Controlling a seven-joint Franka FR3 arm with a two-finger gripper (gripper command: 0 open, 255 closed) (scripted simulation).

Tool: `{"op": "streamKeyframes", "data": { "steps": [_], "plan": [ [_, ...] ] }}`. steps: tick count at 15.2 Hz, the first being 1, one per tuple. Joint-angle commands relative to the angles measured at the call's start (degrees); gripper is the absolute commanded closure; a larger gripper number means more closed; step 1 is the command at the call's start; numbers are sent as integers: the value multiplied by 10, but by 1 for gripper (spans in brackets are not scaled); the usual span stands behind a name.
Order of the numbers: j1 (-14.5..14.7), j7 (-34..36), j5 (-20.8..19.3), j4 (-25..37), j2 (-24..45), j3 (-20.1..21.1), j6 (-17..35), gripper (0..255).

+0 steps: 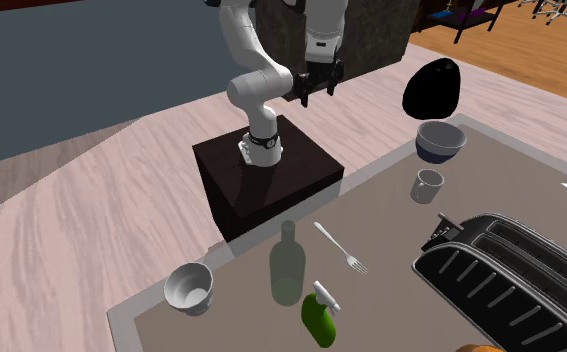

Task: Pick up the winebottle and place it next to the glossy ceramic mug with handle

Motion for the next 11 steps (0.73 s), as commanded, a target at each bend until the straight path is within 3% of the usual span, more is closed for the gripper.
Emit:
{"op": "streamKeyframes", "data": {
  "steps": [1,11],
  "plan": [
    [0,0,0,0,0,0,0,0],
    [-35,-93,-63,51,141,-71,123,0]
  ]
}}
